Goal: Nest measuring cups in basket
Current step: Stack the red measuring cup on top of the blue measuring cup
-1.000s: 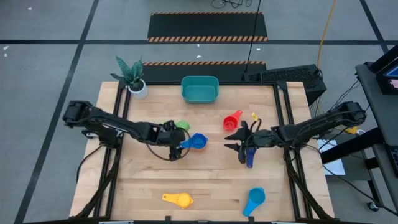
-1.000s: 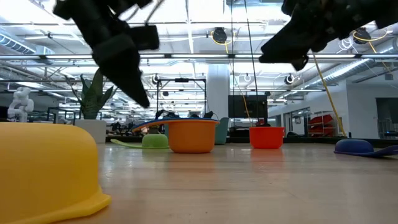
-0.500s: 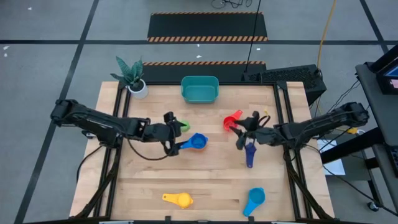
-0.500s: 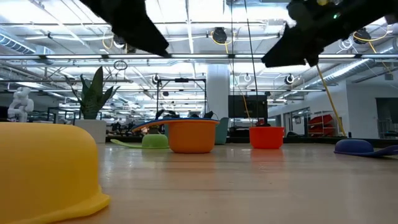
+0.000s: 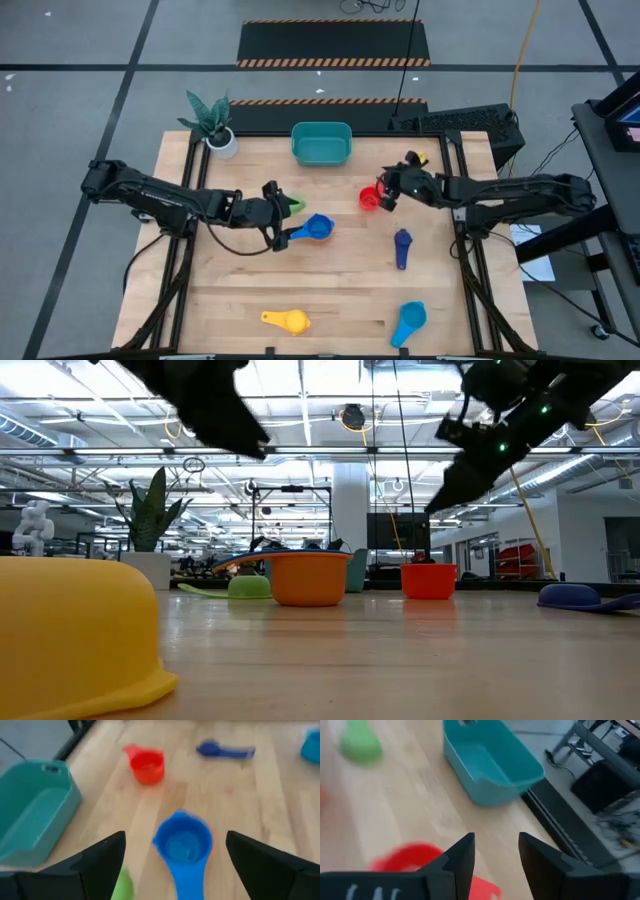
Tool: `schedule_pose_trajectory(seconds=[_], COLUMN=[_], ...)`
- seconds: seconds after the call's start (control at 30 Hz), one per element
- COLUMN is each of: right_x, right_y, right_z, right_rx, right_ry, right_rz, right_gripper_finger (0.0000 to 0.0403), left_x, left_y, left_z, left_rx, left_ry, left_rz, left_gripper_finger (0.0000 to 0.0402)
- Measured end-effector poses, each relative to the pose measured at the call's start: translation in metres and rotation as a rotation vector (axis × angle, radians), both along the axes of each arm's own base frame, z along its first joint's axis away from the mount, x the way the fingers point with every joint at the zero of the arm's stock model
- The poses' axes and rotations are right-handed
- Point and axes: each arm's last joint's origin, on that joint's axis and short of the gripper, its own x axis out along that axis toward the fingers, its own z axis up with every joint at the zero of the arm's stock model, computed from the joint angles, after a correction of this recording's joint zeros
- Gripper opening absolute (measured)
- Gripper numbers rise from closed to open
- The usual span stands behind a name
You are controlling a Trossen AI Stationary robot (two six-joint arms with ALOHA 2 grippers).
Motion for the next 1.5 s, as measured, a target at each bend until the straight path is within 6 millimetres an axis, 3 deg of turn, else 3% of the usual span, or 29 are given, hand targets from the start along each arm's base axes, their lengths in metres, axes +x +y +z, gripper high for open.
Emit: schedule_pose_trajectory(seconds=[0.17,0.47,0.97,1.23,1.5], right_x=[-0.006,-0.014,0.008,0.015,0.008], right_y=[-0.013,-0.039,-0.094,-0.097,-0.08], right_z=[-0.011,-0.017,-0.037,-0.058,-0.046], right_rx=[0.006,0.082,0.353,0.432,0.52], right_ry=[0.124,0.08,0.041,0.207,0.234], right_rz=[-0.047,-0.242,-0.018,0.022,-0.016], right_gripper_finger=[0.0161,0.0177,0.0127,0.0106,0.0089], left_x=[0.002,0.008,0.012,0.012,0.012], left_y=[-0.007,-0.007,0.003,0.008,0.004], left_z=[0.001,0.01,0.016,0.015,0.015], left_rx=[0.006,0.111,0.226,0.221,0.215], left_ry=[-0.021,-0.106,-0.139,-0.133,-0.137], left_rz=[-0.032,-0.099,-0.122,-0.104,-0.114], left_gripper_finger=[0.0347,0.0347,0.0347,0.0347,0.0347])
